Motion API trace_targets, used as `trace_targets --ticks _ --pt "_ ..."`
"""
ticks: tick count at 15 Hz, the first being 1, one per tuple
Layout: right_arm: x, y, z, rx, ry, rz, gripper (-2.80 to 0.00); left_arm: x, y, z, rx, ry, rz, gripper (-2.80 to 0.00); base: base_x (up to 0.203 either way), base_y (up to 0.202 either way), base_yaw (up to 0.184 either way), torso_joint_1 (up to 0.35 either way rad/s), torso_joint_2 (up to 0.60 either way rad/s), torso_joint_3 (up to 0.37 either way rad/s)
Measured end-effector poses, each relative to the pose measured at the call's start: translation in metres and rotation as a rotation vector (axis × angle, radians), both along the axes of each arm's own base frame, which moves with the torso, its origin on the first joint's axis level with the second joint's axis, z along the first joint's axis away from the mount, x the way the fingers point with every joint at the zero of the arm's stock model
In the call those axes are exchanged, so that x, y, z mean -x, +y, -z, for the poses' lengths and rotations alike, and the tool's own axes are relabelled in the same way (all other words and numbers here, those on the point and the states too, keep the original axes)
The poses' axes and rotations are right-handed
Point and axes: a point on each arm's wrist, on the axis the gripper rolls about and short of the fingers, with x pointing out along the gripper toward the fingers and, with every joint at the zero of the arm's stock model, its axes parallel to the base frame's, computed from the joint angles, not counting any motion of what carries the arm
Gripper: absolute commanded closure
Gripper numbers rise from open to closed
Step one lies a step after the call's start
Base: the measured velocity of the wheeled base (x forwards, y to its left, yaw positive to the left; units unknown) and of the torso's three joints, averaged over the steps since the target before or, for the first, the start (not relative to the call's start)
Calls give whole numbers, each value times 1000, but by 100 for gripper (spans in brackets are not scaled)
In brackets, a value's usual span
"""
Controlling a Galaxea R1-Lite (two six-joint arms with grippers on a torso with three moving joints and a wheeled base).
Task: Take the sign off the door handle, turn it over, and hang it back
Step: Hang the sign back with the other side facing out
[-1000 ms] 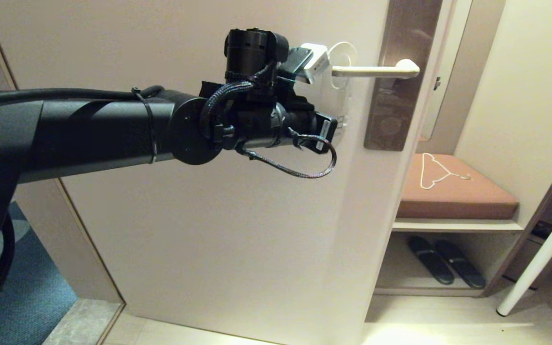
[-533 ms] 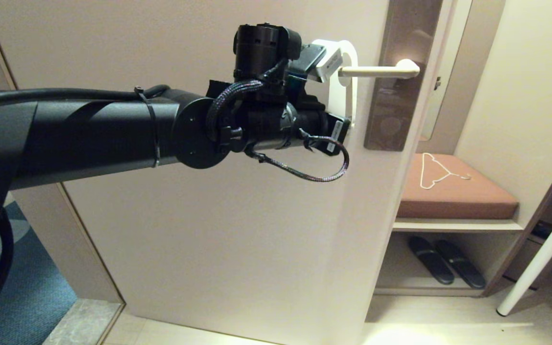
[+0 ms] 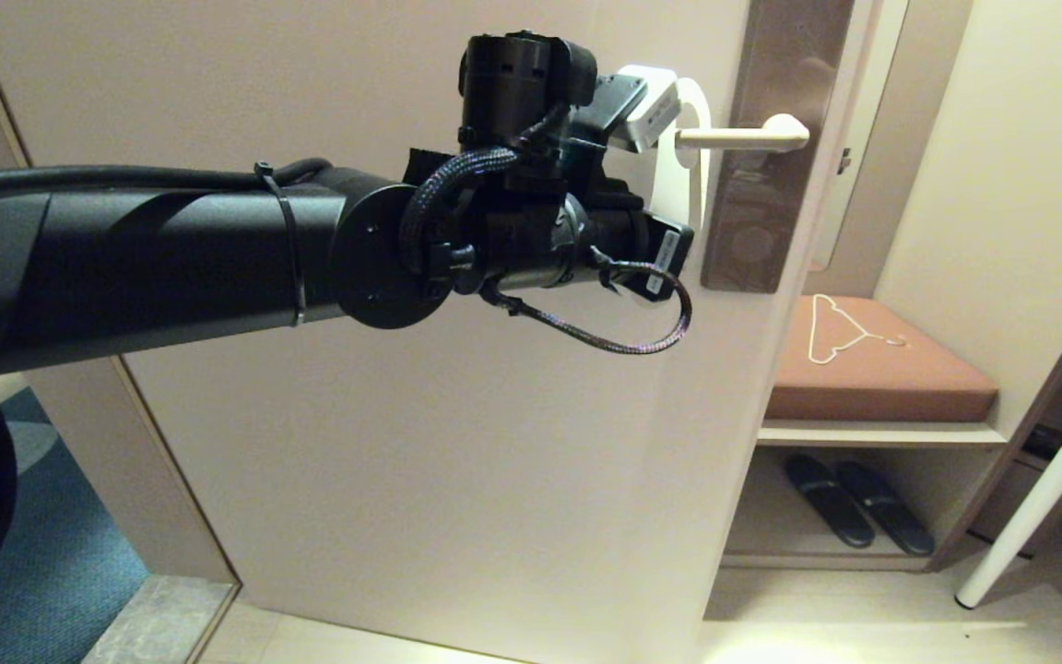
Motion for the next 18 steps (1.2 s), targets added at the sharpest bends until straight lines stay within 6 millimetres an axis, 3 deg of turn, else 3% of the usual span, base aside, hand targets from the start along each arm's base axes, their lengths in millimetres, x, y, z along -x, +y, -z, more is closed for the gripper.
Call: trace_targets --ticks 5,6,18 --pt "0 0 0 0 0 0 0 6 -5 -2 -1 -4 6 0 0 0 0 0 0 0" --pt "0 0 0 -1 0 0 0 7 -5 -2 -7 -12 10 -280 0 0 0 0 0 0" --pt "0 0 0 0 0 -1 0 8 -4 -5 1 -22 0 -280 0 0 0 0 0 0"
